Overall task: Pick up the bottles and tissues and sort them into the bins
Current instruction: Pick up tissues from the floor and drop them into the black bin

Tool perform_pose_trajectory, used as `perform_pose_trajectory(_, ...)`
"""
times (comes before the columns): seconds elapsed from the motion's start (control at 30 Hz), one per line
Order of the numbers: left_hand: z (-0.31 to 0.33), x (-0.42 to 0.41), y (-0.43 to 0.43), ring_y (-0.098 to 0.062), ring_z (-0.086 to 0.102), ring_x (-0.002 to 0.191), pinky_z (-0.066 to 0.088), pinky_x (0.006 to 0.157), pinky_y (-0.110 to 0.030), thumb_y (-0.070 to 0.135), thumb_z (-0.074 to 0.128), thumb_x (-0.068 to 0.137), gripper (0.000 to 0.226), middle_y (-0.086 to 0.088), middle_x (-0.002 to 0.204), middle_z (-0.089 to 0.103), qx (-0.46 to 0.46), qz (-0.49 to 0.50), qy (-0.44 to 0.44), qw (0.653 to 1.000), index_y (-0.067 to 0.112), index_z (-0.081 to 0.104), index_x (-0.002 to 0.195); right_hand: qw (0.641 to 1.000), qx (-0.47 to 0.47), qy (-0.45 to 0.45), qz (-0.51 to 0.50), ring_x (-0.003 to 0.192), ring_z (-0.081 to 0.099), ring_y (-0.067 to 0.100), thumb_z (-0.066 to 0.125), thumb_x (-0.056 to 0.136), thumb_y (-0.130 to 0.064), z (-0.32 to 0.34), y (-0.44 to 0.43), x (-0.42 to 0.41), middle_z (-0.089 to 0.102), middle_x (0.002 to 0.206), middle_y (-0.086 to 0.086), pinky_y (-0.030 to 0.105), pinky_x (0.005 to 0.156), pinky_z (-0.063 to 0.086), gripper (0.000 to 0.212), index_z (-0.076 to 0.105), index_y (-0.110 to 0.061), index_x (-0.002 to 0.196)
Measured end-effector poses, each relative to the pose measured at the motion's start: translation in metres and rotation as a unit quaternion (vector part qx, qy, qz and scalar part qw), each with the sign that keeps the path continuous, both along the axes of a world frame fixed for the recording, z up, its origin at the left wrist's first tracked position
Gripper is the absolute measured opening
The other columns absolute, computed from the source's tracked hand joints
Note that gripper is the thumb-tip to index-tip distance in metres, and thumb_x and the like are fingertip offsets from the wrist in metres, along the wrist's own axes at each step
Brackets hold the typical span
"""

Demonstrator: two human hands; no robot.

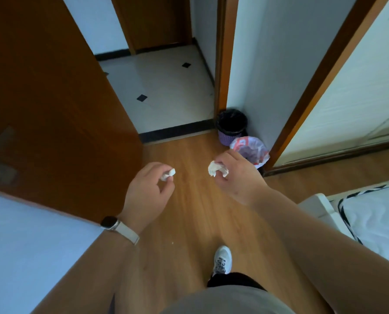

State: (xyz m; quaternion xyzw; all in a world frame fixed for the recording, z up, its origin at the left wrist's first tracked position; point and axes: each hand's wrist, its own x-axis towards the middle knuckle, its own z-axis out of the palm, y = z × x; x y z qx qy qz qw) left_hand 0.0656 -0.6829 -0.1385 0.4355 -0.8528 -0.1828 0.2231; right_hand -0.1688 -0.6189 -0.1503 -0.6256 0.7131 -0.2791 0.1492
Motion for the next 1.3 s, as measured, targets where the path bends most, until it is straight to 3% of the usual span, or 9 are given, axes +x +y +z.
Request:
perform_pose_trajectory(0.33, 0.002, -0.106, -0.081, -0.001, 0.053, 0.095, 0.038, 0.073, -0.008, 0.020, 0.063, 0.092, 0.023, 0.011, 0.106, 0.059, 0.012, -0.070, -0.029, 0.997, 0.017, 0.066, 0.114, 0.996, 0.019, -0.003, -0.086, 0.103, 0.052, 0.018, 0.056, 0.090, -0.021, -0.002, -0.042, -0.095, 0.052, 0.118, -0.001, 0.027, 0.082, 0.044, 0.028, 0.057, -0.016, 0.117)
perform_pose_trajectory(0.47, 0.000, -0.135, -0.115, -0.002, 0.053, 0.095, 0.038, 0.076, -0.008, 0.020, 0.064, 0.091, 0.023, 0.008, 0.107, 0.061, -0.005, -0.106, -0.019, 0.994, 0.016, 0.066, 0.114, 0.993, 0.025, 0.017, -0.118, 0.100, 0.055, 0.014, 0.065, 0.086, -0.026, -0.015, -0.060, -0.119, 0.055, 0.117, -0.004, 0.026, 0.076, 0.053, 0.033, 0.059, -0.020, 0.117)
perform_pose_trajectory(0.6, -0.010, -0.147, -0.162, -0.009, 0.058, 0.093, 0.050, 0.076, -0.021, 0.018, 0.064, 0.090, 0.022, 0.004, 0.105, 0.064, -0.011, -0.137, 0.003, 0.990, 0.014, 0.066, 0.112, 0.989, 0.023, 0.031, -0.140, 0.092, 0.054, 0.013, 0.064, 0.085, -0.025, -0.022, -0.094, -0.127, 0.057, 0.113, -0.003, 0.030, 0.070, 0.055, 0.026, 0.062, -0.019, 0.111)
perform_pose_trajectory(0.67, -0.019, -0.149, -0.191, -0.011, 0.059, 0.090, 0.048, 0.075, -0.017, 0.014, 0.067, 0.088, 0.020, 0.003, 0.103, 0.064, -0.015, -0.148, 0.011, 0.989, 0.012, 0.067, 0.108, 0.990, 0.020, 0.036, -0.136, 0.088, 0.056, 0.016, 0.065, 0.084, -0.024, -0.025, -0.116, -0.129, 0.058, 0.110, -0.003, 0.032, 0.065, 0.054, 0.024, 0.063, -0.019, 0.107)
perform_pose_trajectory(0.77, -0.028, -0.153, -0.242, -0.010, 0.059, 0.087, 0.042, 0.074, -0.007, 0.011, 0.070, 0.085, 0.020, 0.001, 0.099, 0.065, -0.018, -0.159, 0.010, 0.987, 0.011, 0.068, 0.106, 0.988, 0.019, 0.039, -0.146, 0.082, 0.058, 0.020, 0.065, 0.080, -0.021, -0.030, -0.161, -0.136, 0.058, 0.106, 0.000, 0.030, 0.063, 0.050, 0.023, 0.064, -0.018, 0.103)
perform_pose_trajectory(0.93, -0.028, -0.150, -0.339, -0.006, 0.056, 0.089, 0.043, 0.076, -0.008, 0.018, 0.068, 0.087, 0.022, 0.005, 0.102, 0.063, -0.013, -0.177, 0.016, 0.984, 0.014, 0.067, 0.109, 0.981, 0.002, 0.081, -0.176, 0.065, 0.058, 0.025, 0.053, 0.074, -0.026, -0.014, -0.253, -0.131, 0.059, 0.090, 0.001, 0.024, 0.057, 0.038, 0.023, 0.065, -0.019, 0.093)
perform_pose_trajectory(1.07, -0.031, -0.154, -0.413, -0.008, 0.058, 0.090, 0.051, 0.076, -0.018, 0.020, 0.066, 0.088, 0.022, 0.004, 0.102, 0.063, -0.010, -0.188, 0.030, 0.982, 0.014, 0.065, 0.109, 0.981, -0.005, 0.080, -0.178, 0.064, 0.052, 0.019, 0.048, 0.077, -0.030, 0.006, -0.321, -0.127, 0.056, 0.090, -0.003, 0.021, 0.057, 0.034, 0.015, 0.051, -0.033, 0.091)
perform_pose_trajectory(1.2, -0.032, -0.165, -0.468, -0.013, 0.059, 0.090, 0.055, 0.075, -0.029, 0.020, 0.063, 0.088, 0.023, 0.001, 0.102, 0.064, -0.019, -0.212, 0.039, 0.976, 0.012, 0.065, 0.109, 0.981, -0.004, 0.068, -0.184, 0.068, 0.049, 0.017, 0.040, 0.076, -0.042, 0.008, -0.361, -0.130, 0.056, 0.094, -0.004, 0.019, 0.055, 0.031, 0.028, 0.058, -0.027, 0.091)
perform_pose_trajectory(1.3, -0.033, -0.174, -0.497, -0.015, 0.060, 0.090, 0.054, 0.074, -0.028, 0.019, 0.064, 0.088, 0.022, 0.000, 0.104, 0.065, -0.016, -0.215, 0.034, 0.976, 0.012, 0.066, 0.109, 0.979, -0.007, 0.069, -0.190, 0.068, 0.049, 0.014, 0.041, 0.077, -0.042, 0.001, -0.380, -0.135, 0.057, 0.095, -0.004, 0.016, 0.056, 0.032, 0.029, 0.060, -0.027, 0.093)
